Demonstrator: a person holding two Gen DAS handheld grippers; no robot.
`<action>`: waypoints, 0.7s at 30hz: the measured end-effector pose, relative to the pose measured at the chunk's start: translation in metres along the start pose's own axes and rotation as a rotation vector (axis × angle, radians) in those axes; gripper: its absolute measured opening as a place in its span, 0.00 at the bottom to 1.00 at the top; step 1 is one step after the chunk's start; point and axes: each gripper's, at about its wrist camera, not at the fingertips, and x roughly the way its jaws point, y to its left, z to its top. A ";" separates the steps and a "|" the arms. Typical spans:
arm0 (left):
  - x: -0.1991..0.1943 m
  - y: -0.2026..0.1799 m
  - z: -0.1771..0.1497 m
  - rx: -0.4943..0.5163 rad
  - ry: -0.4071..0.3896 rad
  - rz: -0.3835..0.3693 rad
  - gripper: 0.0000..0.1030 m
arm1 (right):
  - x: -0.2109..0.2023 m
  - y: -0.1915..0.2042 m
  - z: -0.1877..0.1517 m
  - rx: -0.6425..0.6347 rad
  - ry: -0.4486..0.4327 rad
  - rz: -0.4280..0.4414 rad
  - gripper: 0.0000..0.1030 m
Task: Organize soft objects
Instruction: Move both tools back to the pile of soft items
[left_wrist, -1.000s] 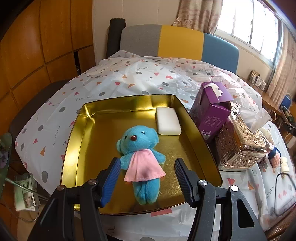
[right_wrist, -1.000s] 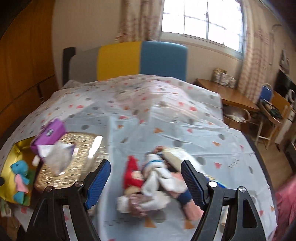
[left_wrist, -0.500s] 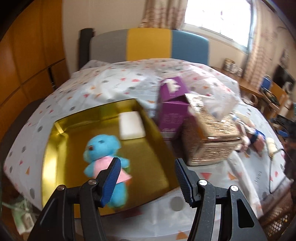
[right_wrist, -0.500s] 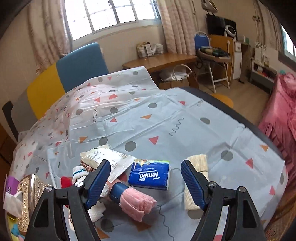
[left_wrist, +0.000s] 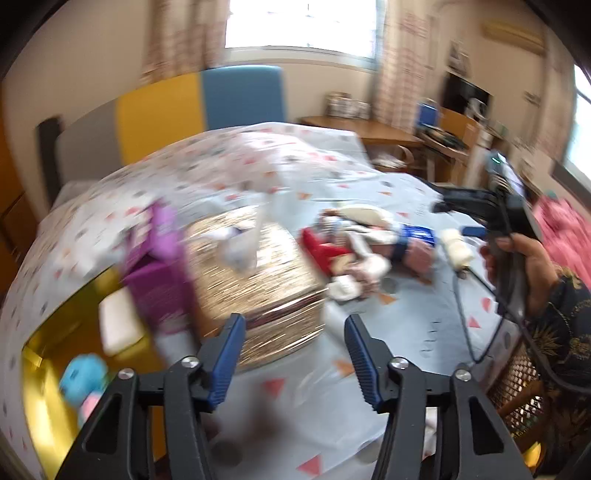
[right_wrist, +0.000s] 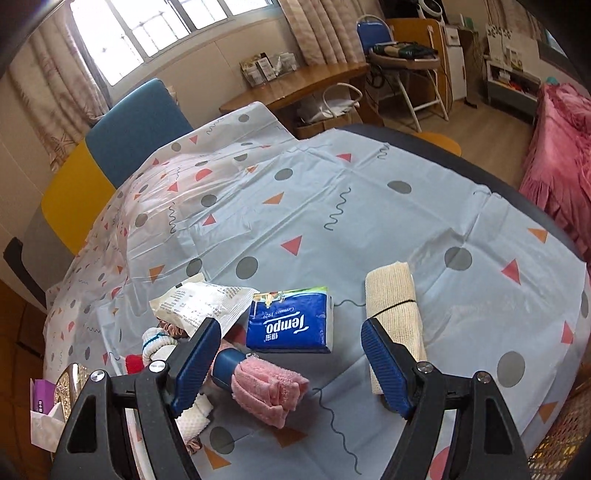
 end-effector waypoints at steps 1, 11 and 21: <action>0.008 -0.010 0.006 0.031 0.013 -0.023 0.42 | 0.000 -0.001 0.000 0.006 0.002 0.003 0.77; 0.108 -0.089 0.039 0.246 0.135 -0.077 0.37 | -0.002 -0.005 0.002 0.041 0.008 0.052 0.77; 0.188 -0.116 0.052 0.355 0.166 -0.020 0.41 | 0.002 -0.011 0.005 0.083 0.030 0.096 0.77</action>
